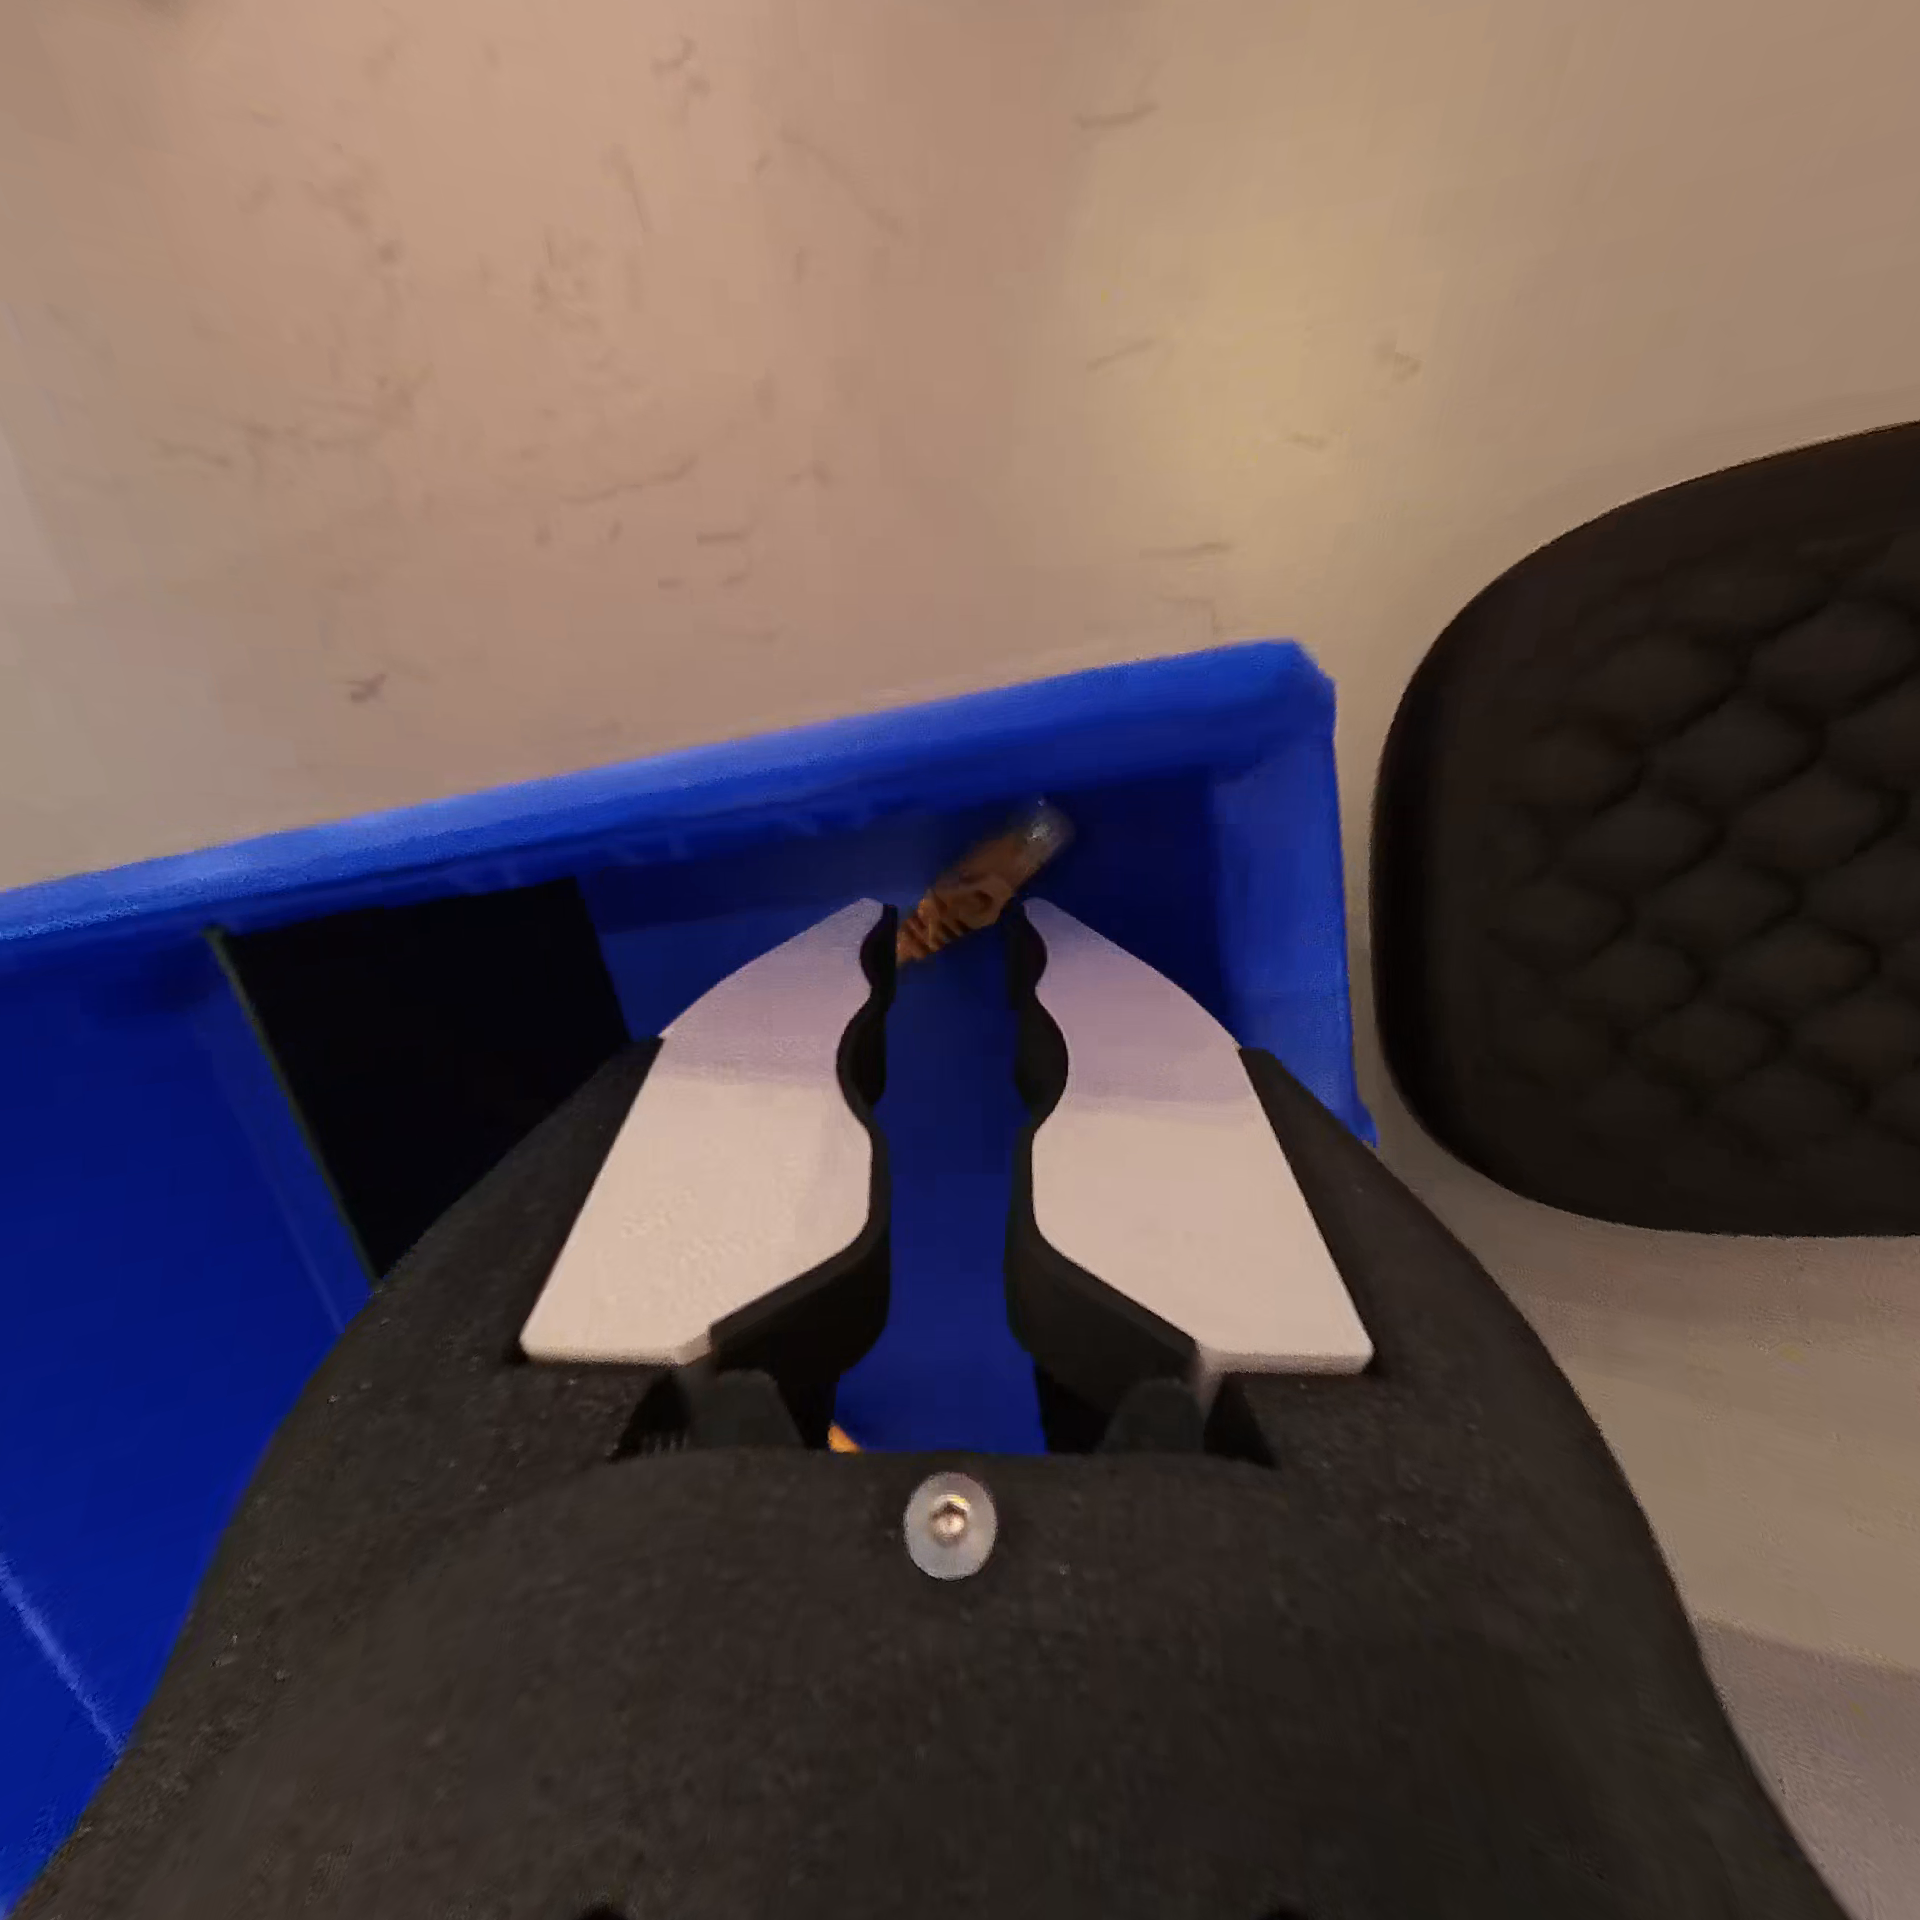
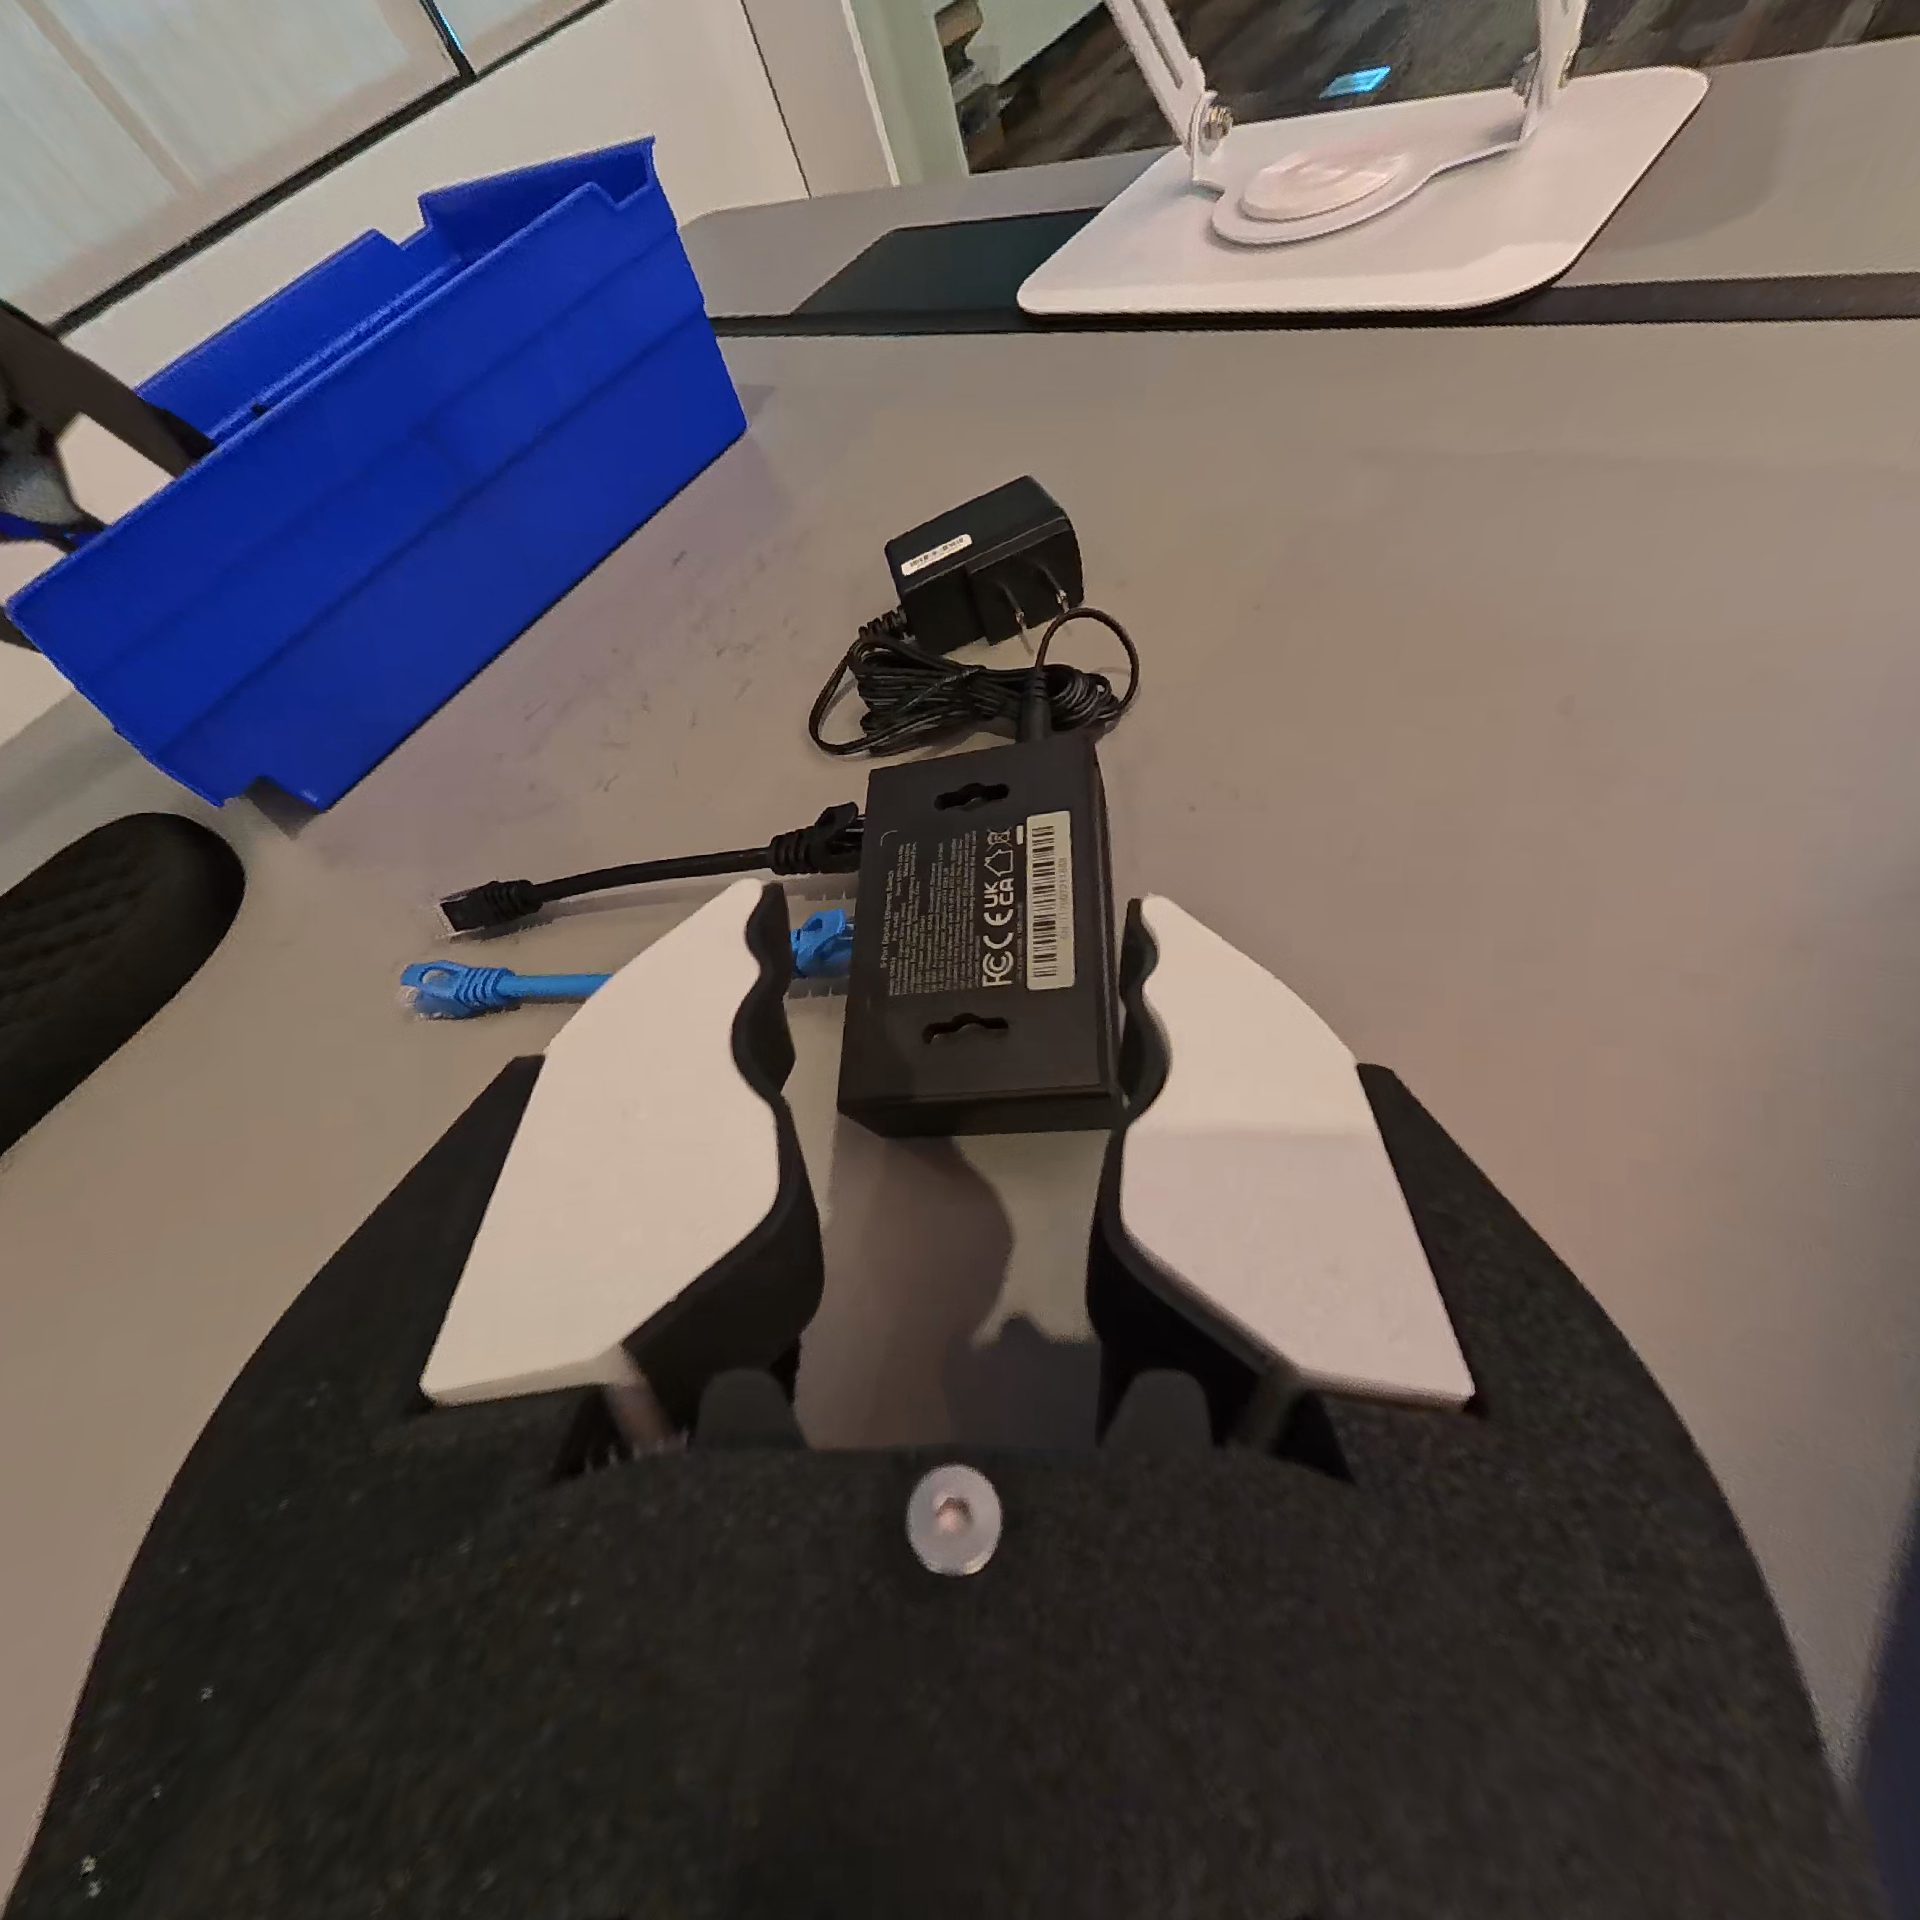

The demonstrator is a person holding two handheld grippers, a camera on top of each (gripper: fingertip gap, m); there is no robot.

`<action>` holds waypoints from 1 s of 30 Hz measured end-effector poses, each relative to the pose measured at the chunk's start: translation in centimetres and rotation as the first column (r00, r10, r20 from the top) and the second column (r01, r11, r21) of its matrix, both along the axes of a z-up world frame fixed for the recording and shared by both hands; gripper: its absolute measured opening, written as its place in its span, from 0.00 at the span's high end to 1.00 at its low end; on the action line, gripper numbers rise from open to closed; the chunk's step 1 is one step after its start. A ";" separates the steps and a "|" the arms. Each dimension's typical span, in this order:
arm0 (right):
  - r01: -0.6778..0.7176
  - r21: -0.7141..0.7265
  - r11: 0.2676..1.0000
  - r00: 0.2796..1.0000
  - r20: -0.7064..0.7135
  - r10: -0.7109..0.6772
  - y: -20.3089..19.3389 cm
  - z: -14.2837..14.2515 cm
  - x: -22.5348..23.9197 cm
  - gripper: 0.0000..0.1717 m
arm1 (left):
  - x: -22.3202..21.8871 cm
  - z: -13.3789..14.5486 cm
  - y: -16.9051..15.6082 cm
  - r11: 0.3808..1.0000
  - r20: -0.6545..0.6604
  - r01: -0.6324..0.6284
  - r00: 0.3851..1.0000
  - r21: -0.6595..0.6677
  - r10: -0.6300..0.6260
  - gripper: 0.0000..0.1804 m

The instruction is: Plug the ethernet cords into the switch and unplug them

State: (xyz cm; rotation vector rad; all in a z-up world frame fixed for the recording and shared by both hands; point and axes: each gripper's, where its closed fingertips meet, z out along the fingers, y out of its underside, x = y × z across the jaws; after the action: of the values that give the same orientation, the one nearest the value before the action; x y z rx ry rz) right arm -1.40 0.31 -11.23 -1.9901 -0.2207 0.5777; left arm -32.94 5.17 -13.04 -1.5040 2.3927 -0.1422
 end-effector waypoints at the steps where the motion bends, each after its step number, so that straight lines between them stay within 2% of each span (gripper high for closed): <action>1: 0.007 0.005 1.000 1.000 0.001 -0.007 0.0 0.0 0.1 0.65 | -0.2 -0.3 0.1 1.000 -0.011 0.010 1.000 -0.012 -0.010 0.89; 10: -0.007 -0.011 1.000 1.000 0.029 0.007 0.1 -0.3 0.0 0.68 | 0.3 -1.8 -0.2 0.991 0.003 0.113 0.994 -0.069 -0.113 0.88; 18: -0.007 -0.018 1.000 1.000 -0.005 0.007 0.1 -0.2 0.2 0.68 | 0.3 -1.9 -0.3 0.981 0.048 0.055 0.998 -0.184 -0.047 0.90; 21: -0.005 -0.015 1.000 1.000 -0.016 0.005 0.1 -0.1 0.3 0.68 | 0.1 -1.6 0.5 0.992 0.064 0.030 0.998 -0.124 -0.022 0.91; 24: -0.006 -0.014 1.000 1.000 -0.014 0.006 0.1 -0.1 0.2 0.68 | 0.3 0.4 1.1 0.994 0.122 -0.017 0.992 -0.108 0.030 0.92; 30: -0.016 -0.009 1.000 1.000 -0.013 0.016 0.1 0.0 0.0 0.68 | 0.1 6.3 2.3 0.992 0.229 -0.108 0.966 -0.066 0.121 0.93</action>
State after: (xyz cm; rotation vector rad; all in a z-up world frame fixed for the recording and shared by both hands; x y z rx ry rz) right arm -1.45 0.36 -11.19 -1.9945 -0.2259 0.6027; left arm -32.80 7.50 -6.76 -1.5514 2.1289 -0.3385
